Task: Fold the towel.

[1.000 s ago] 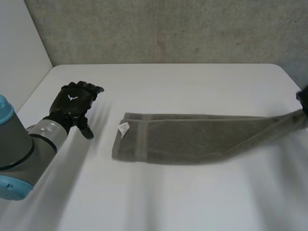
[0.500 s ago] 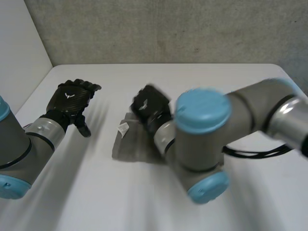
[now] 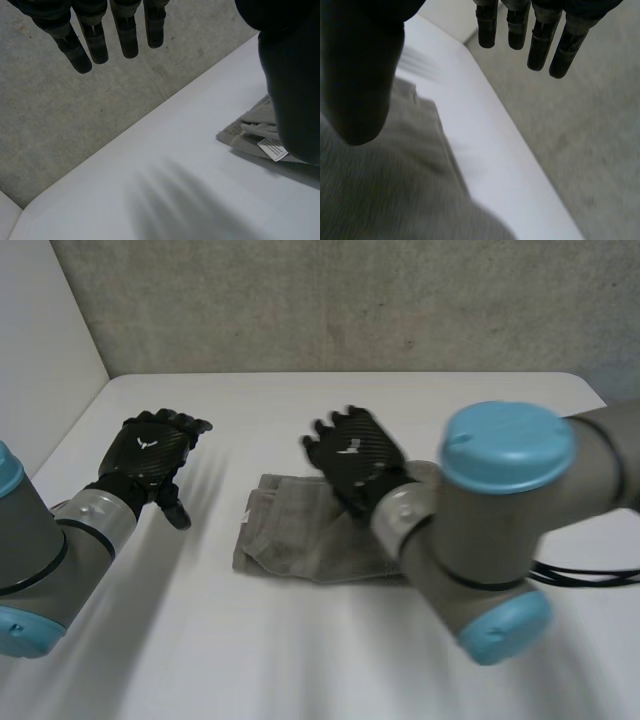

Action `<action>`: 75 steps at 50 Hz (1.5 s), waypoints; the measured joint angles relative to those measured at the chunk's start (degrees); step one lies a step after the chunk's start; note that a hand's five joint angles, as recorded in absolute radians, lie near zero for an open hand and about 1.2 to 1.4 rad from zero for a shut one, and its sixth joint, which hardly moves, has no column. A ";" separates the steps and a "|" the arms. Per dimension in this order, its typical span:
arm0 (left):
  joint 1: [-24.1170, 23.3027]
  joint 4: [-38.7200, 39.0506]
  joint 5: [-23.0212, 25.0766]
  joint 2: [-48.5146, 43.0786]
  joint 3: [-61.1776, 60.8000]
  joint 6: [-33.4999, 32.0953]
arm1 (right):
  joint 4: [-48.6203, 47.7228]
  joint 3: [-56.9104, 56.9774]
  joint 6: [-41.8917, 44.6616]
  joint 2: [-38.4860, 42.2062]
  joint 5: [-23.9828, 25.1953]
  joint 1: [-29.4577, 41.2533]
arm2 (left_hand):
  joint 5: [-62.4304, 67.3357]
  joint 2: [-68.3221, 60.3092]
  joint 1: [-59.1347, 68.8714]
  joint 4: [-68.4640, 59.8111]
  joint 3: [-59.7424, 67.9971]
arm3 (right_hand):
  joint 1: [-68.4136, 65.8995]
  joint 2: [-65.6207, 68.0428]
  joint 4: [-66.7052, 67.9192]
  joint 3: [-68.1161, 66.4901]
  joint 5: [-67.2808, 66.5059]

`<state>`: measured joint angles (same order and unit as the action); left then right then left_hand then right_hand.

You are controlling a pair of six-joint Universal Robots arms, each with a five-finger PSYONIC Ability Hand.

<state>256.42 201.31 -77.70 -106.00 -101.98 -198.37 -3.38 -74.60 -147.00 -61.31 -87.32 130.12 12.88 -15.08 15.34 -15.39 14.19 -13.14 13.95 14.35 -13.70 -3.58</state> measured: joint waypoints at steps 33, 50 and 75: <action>-0.84 0.57 0.01 -0.27 -0.95 -0.09 | -7.98 -25.30 -1.25 -3.63 5.36 -17.74 | 0.00 0.00 -0.02 0.00 0.00 | -24.88 24.78 23.83 -24.77 -23.47; -0.83 0.80 0.04 -0.27 -1.29 -0.13 | -7.62 -26.65 -1.64 -3.46 5.44 -17.53 | 0.00 0.00 -0.02 0.00 0.00 | -20.04 20.31 19.53 -20.08 -19.02; -1.27 0.80 -0.14 0.48 -1.07 -0.10 | -6.58 -22.28 1.23 -7.07 3.47 -19.80 | -0.04 0.00 -0.07 0.00 -0.12 | -60.46 58.05 62.25 -62.61 -61.90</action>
<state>255.15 202.11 -77.84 -105.52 -103.05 -198.47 -9.96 -96.88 -145.77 -68.37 -83.84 110.32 12.85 -15.07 15.28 -15.39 14.06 -73.60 72.00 76.60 -76.30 -65.47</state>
